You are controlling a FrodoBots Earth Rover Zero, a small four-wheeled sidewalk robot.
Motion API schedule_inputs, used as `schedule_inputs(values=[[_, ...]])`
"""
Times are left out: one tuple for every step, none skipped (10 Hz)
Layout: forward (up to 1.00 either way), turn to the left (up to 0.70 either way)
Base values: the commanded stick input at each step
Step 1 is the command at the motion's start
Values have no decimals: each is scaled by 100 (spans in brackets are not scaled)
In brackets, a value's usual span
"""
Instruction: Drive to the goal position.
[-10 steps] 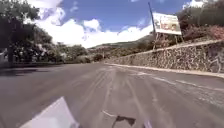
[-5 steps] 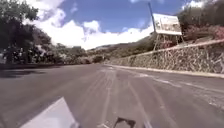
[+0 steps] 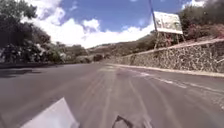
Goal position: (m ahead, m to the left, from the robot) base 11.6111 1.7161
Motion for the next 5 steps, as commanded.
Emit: schedule_inputs(values=[[45,0],[45,0],[45,0],[45,0],[45,0]])
